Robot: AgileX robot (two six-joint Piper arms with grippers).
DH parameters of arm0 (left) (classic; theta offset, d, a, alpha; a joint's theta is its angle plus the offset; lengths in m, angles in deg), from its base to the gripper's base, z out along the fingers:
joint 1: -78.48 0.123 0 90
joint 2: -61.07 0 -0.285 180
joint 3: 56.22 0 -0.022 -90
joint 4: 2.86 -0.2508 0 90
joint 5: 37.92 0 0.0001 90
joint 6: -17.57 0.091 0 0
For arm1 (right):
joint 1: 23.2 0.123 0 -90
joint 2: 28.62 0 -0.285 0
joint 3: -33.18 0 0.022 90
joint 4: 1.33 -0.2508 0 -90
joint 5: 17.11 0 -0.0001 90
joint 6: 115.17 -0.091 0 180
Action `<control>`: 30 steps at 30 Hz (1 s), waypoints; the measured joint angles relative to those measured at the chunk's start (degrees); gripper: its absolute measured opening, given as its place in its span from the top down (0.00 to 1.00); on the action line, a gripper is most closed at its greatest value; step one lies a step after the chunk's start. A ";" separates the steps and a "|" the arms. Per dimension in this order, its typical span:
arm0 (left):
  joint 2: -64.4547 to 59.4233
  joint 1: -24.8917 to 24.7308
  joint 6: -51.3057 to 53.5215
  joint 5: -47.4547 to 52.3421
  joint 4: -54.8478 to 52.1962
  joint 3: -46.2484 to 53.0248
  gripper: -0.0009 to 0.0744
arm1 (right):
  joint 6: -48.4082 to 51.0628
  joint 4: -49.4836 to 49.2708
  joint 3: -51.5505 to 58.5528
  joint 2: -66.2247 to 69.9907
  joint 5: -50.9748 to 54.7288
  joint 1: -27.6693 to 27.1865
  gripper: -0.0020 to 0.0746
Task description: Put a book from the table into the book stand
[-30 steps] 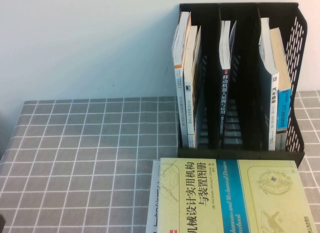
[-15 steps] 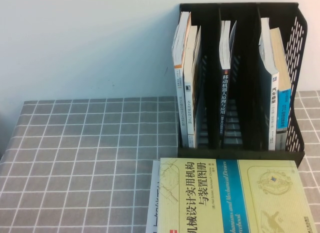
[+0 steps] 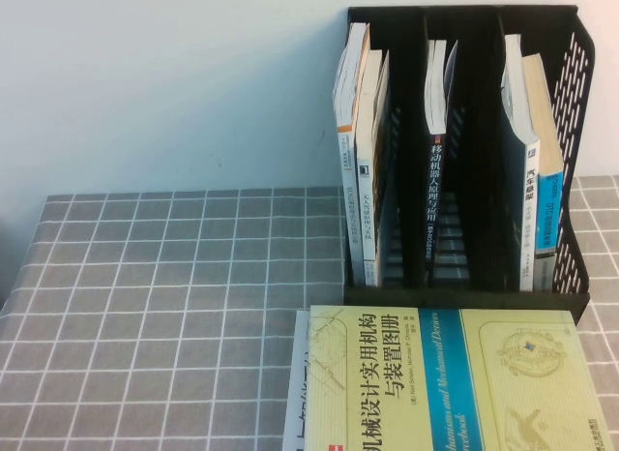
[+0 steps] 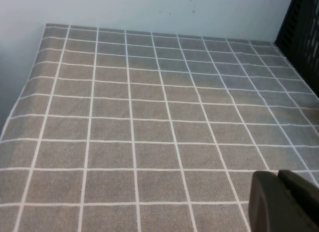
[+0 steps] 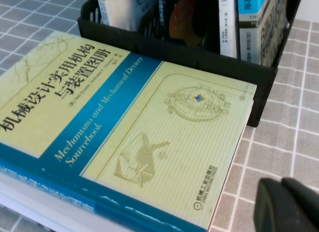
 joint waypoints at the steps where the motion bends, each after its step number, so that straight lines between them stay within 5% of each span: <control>1: 0.00 0.00 0.00 0.00 0.03 0.00 0.99 | 0.00 0.00 0.00 0.00 0.00 0.00 0.98; 18: 0.00 0.00 0.13 0.02 0.24 0.00 0.99 | -1.77 0.11 6.00 -6.86 -4.47 -0.72 0.98; 24: 0.11 0.00 0.13 0.12 0.36 0.00 0.99 | -3.17 0.59 12.92 -12.70 -16.05 -10.84 0.98; 30: 0.11 0.00 0.13 0.25 0.36 0.00 0.99 | -2.44 0.87 14.22 -12.93 -13.43 -19.91 0.98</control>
